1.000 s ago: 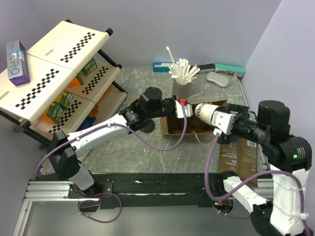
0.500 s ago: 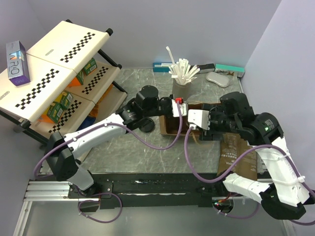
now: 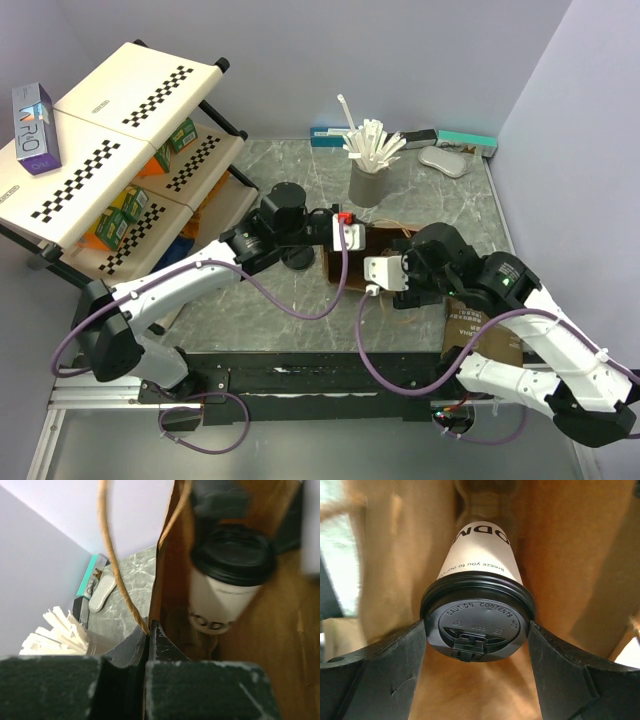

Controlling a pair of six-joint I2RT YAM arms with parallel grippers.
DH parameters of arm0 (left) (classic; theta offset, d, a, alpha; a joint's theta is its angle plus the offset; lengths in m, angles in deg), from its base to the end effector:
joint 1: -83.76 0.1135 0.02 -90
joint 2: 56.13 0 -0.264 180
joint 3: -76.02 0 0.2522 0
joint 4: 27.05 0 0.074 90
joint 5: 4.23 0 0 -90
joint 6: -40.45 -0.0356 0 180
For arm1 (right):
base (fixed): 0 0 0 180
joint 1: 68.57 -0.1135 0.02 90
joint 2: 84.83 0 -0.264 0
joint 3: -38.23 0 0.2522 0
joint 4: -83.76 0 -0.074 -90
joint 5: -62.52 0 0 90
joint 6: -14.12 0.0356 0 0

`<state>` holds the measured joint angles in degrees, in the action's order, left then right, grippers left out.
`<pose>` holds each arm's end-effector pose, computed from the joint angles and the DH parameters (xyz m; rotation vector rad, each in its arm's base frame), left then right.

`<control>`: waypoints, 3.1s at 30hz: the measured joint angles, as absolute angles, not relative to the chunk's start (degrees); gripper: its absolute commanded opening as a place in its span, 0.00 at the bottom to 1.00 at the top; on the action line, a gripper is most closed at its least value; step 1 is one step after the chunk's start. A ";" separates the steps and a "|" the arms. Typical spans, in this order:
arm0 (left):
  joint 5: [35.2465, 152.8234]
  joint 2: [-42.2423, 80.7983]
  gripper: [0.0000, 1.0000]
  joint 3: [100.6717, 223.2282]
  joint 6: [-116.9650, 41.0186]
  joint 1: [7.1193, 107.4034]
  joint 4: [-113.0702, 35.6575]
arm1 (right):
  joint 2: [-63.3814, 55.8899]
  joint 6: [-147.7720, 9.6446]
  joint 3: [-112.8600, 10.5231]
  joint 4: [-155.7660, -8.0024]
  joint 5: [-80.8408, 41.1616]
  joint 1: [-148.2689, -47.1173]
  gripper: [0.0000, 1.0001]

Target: Pack the takeout coffee

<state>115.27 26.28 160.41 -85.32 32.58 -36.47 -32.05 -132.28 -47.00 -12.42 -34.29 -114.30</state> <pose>0.2003 -0.2769 0.3703 1.4379 0.9521 -0.6361 0.1017 0.0983 0.3736 -1.8903 1.5934 -0.2270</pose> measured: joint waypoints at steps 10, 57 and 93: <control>117.72 25.32 0.01 159.08 -83.09 32.69 -34.81 | -30.63 -133.81 -42.45 -17.77 -40.69 -119.88 0.00; 113.91 21.65 0.01 154.53 -76.54 31.77 -31.84 | -23.35 -119.08 -38.25 -26.49 -46.20 -117.95 0.00; 121.08 17.08 0.01 150.55 -78.74 34.99 -27.36 | -35.62 -125.29 -20.37 -45.31 -46.03 -115.18 0.00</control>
